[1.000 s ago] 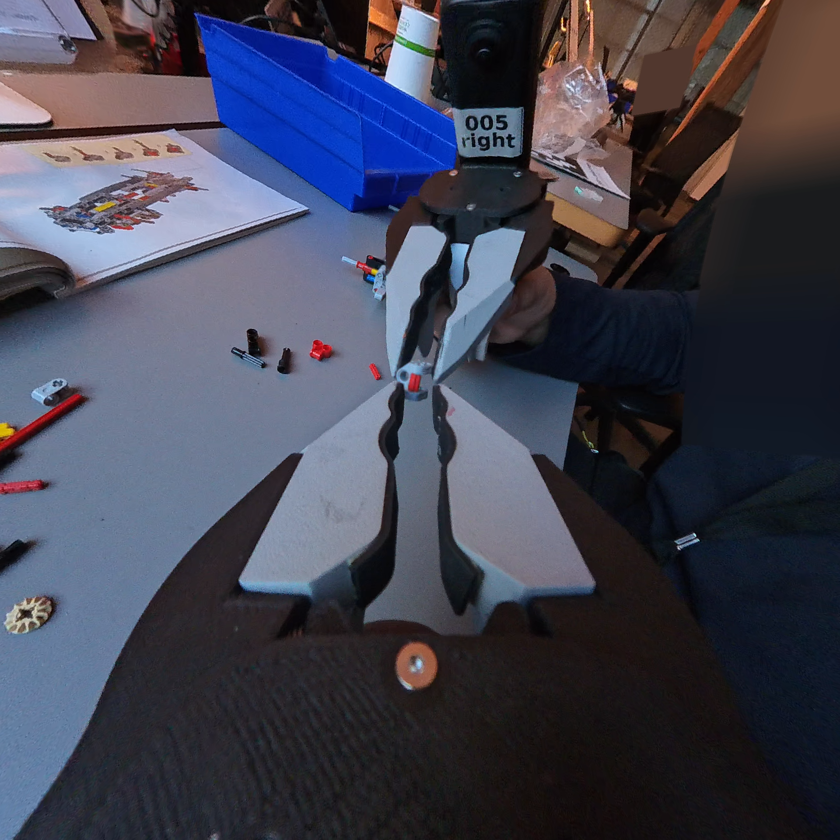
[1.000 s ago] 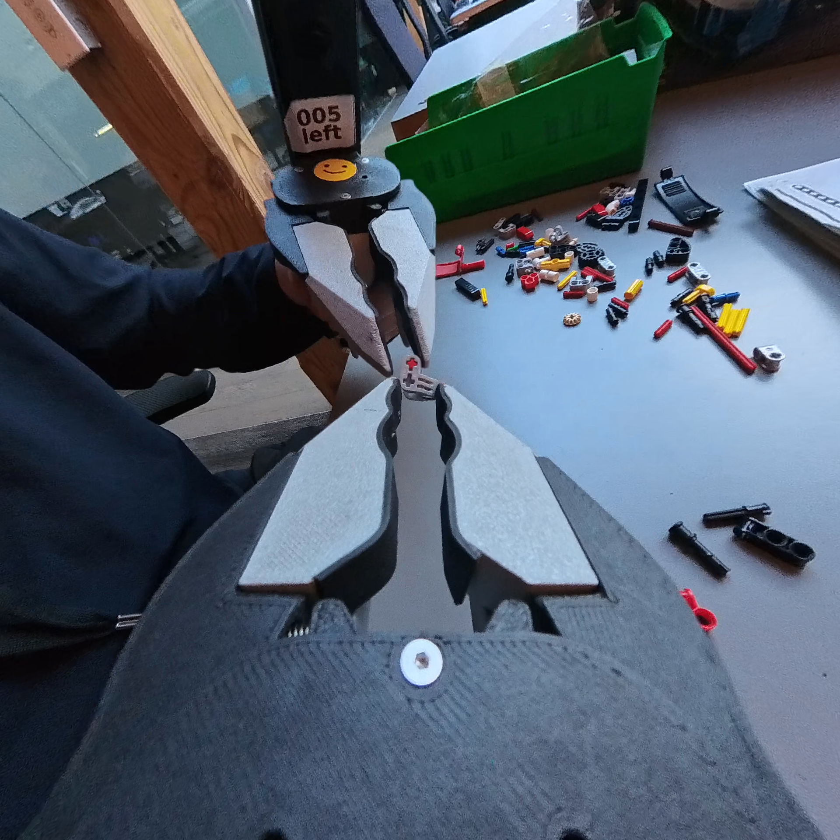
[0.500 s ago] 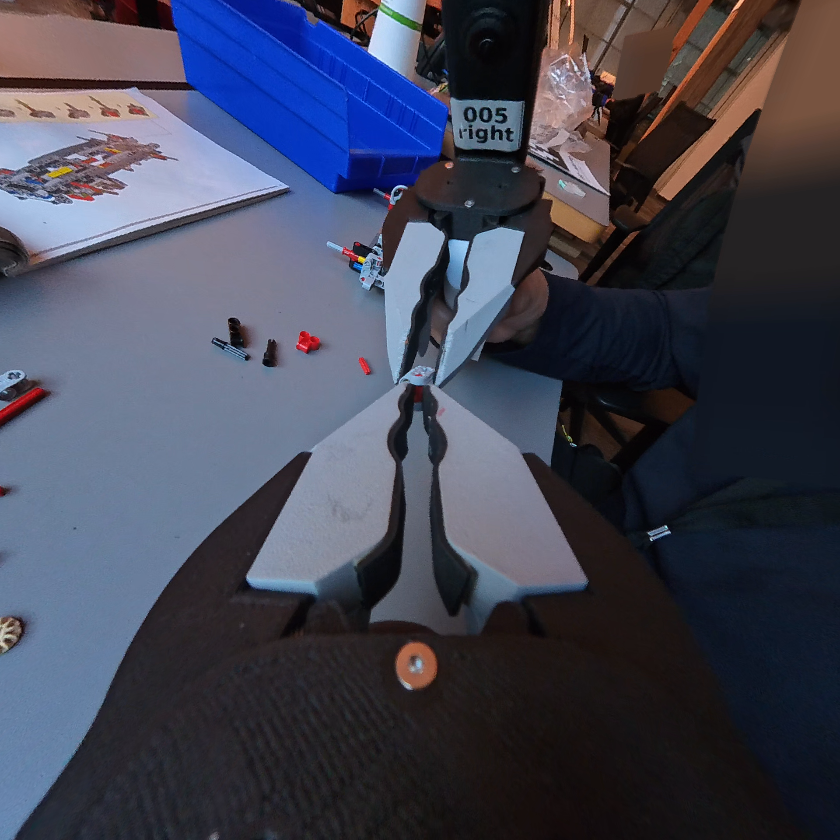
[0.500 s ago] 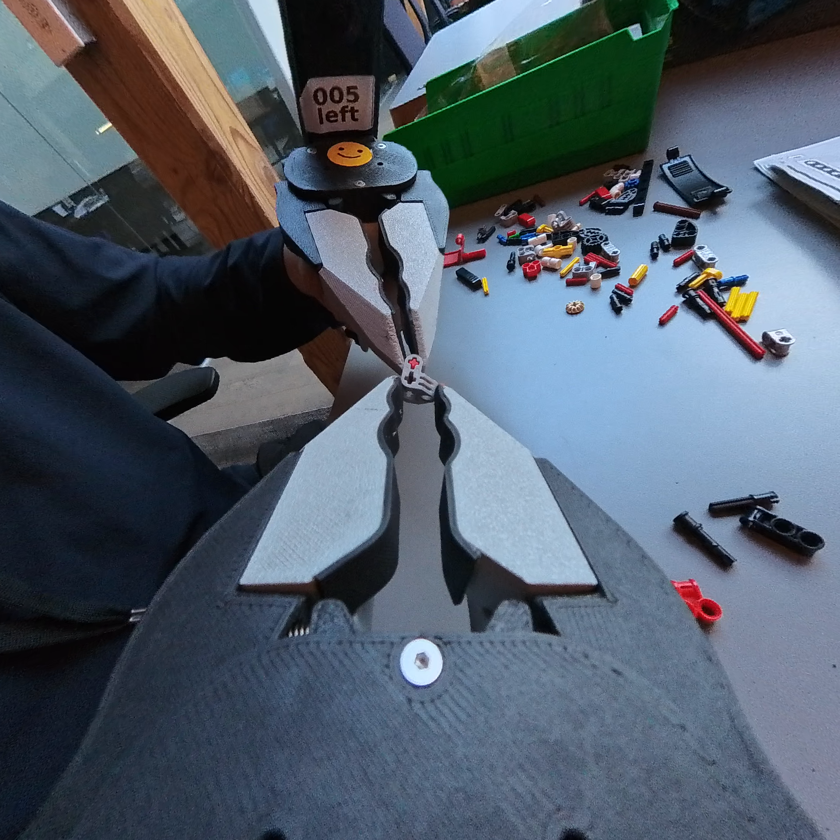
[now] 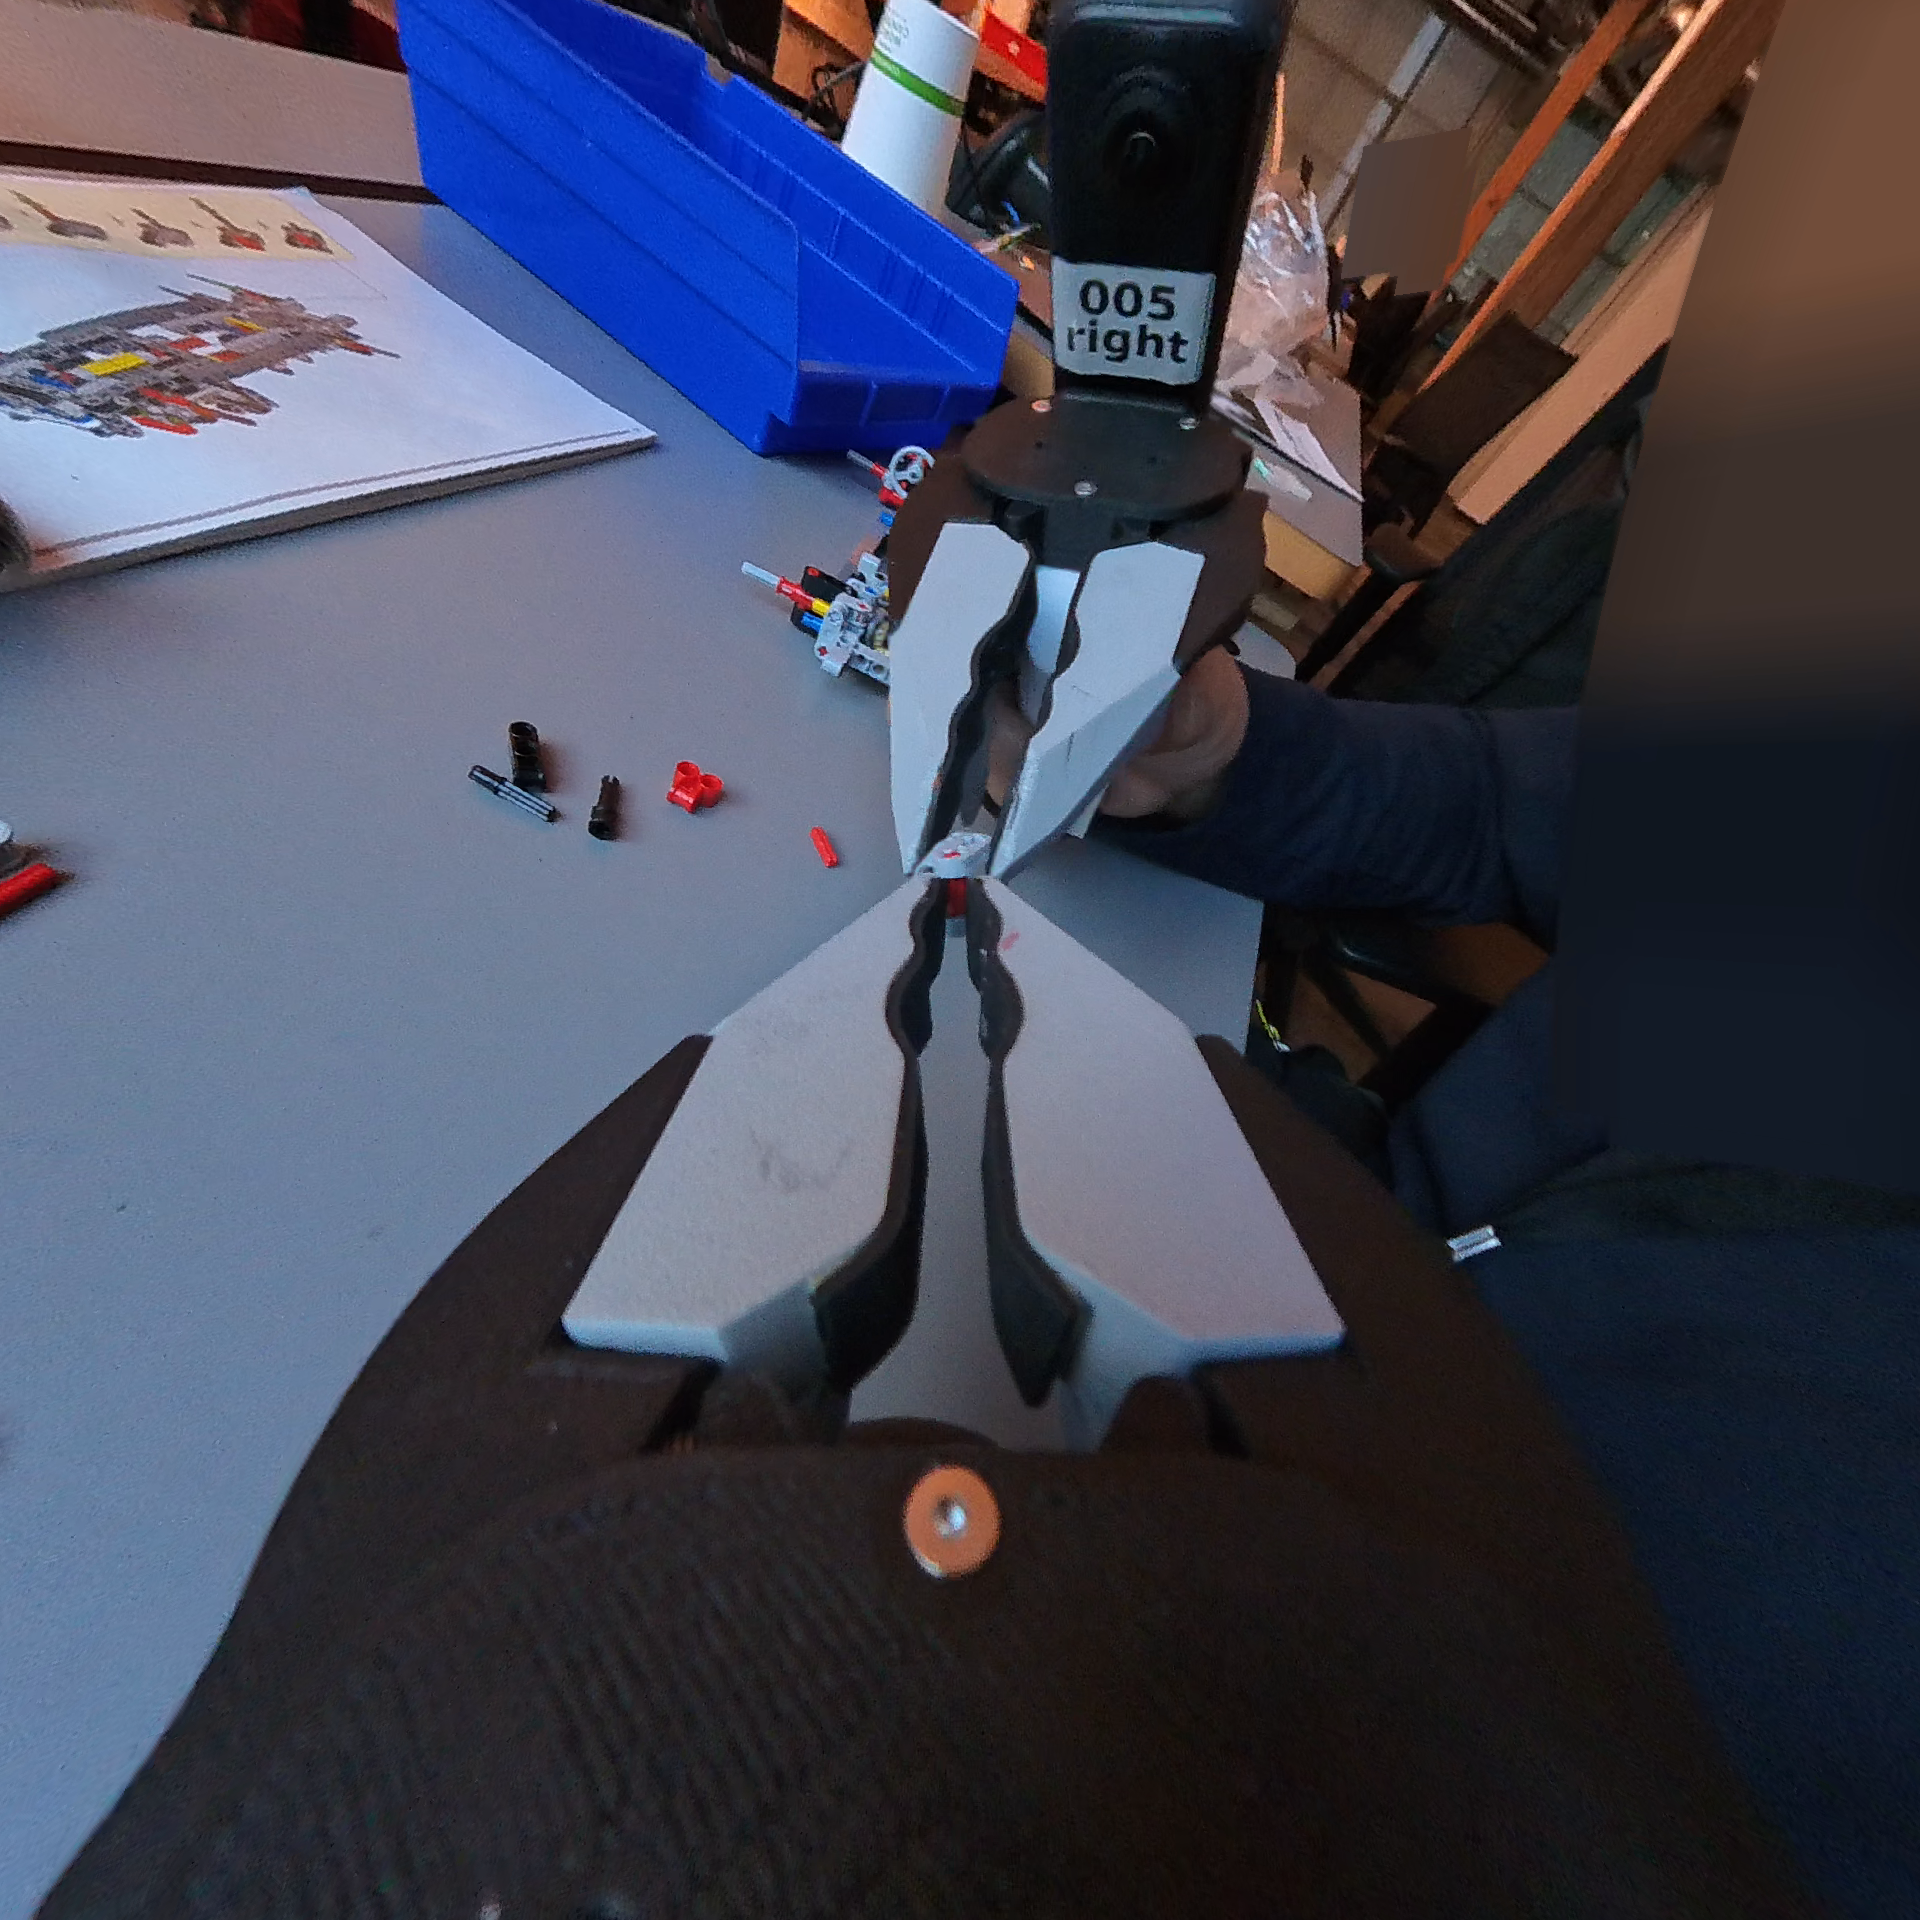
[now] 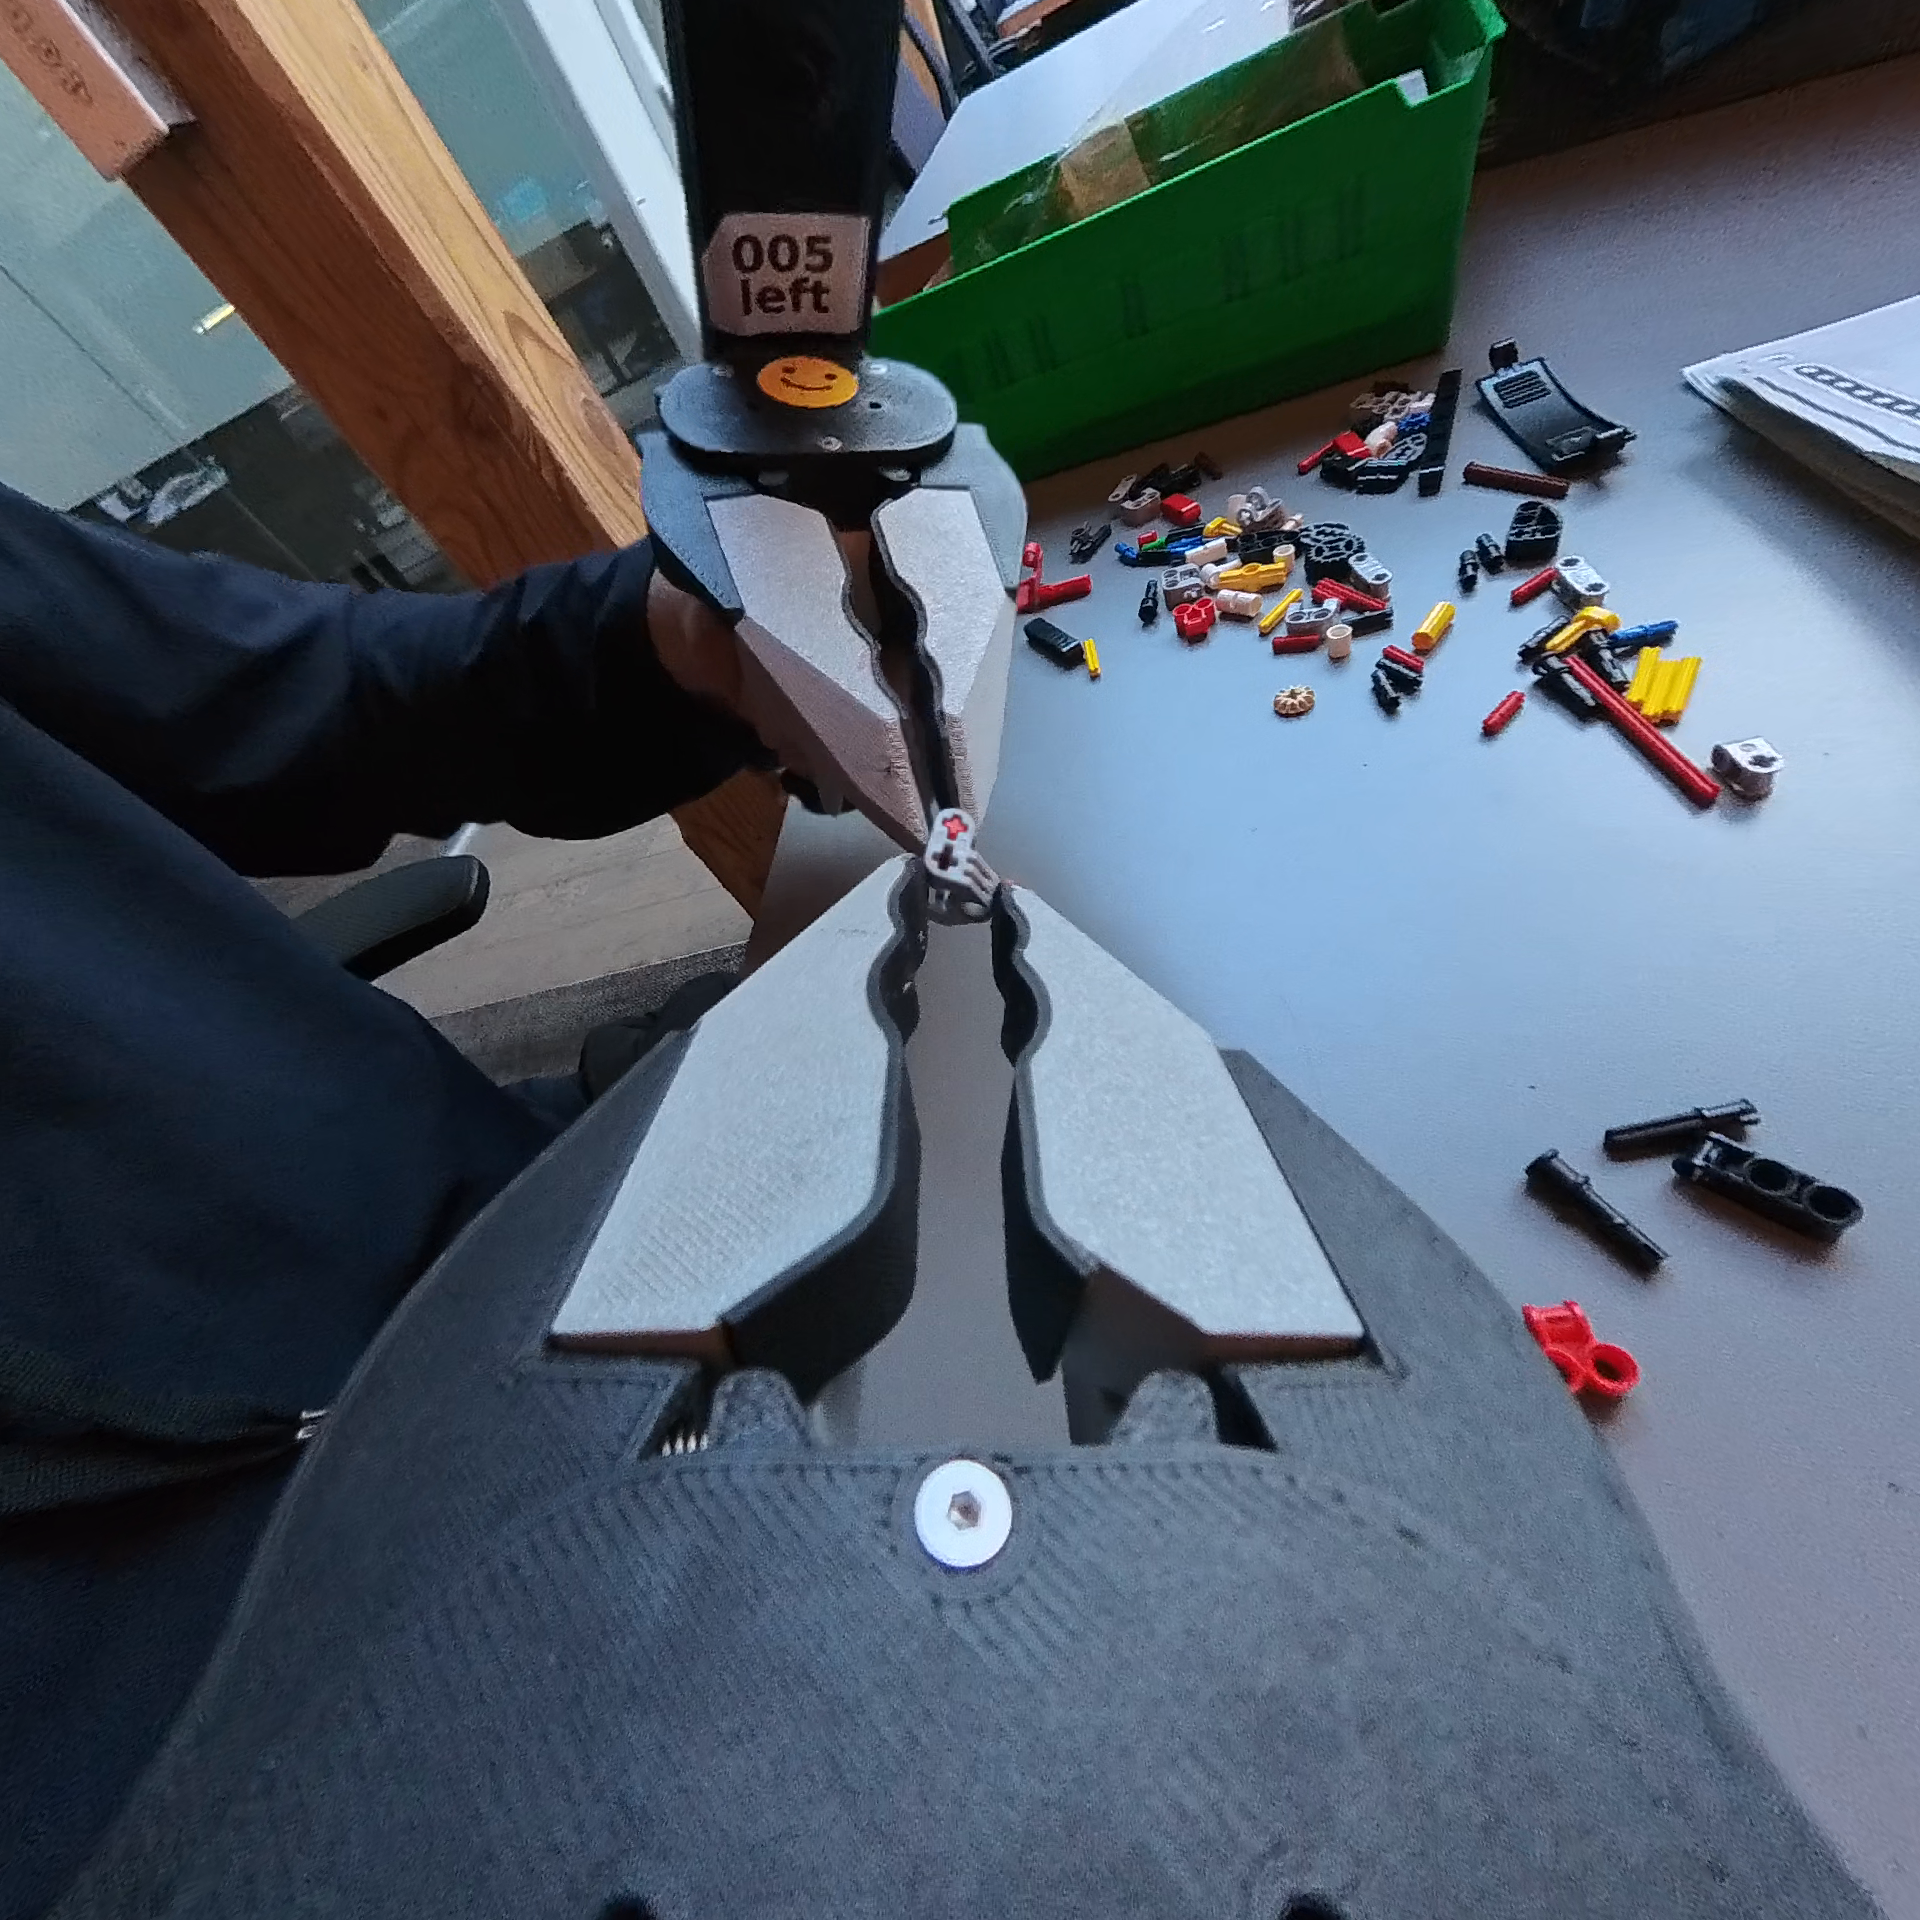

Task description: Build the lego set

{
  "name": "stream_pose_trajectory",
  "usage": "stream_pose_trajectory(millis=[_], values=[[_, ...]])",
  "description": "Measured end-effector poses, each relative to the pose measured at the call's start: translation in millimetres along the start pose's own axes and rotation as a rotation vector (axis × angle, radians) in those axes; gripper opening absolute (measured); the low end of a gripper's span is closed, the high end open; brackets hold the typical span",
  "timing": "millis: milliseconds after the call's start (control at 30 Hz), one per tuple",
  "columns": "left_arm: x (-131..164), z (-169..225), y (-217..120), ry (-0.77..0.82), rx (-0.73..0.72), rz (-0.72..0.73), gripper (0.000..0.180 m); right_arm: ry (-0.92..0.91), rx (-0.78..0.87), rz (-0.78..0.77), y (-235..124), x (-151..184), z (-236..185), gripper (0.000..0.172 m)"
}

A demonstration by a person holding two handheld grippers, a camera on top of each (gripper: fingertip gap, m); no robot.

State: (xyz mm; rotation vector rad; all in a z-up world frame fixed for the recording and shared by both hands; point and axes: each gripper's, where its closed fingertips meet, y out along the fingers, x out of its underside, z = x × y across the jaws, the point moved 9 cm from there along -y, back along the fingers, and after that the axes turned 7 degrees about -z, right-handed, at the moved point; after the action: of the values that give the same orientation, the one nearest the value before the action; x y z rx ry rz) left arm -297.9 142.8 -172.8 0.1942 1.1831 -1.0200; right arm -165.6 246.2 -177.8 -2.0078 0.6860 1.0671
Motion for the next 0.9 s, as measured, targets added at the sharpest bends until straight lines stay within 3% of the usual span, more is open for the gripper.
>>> stream_pose_trajectory(millis=[433,633,900], values=[[7.3,-10.2,-0.2,-0.149,-0.020,0.075,0.001,0.127,0.004,0.072,5.5,5.3,11.9,0.009],[4.3,-8.8,0.7,-0.144,-0.011,0.106,0.001,0.257,-0.145,0.143,3.5,7.6,21.8,0.012],[4.5,-12.7,2.3,-0.154,-0.029,0.121,0.001,0.221,-0.072,0.138,3.8,5.8,23.6,0.014]])
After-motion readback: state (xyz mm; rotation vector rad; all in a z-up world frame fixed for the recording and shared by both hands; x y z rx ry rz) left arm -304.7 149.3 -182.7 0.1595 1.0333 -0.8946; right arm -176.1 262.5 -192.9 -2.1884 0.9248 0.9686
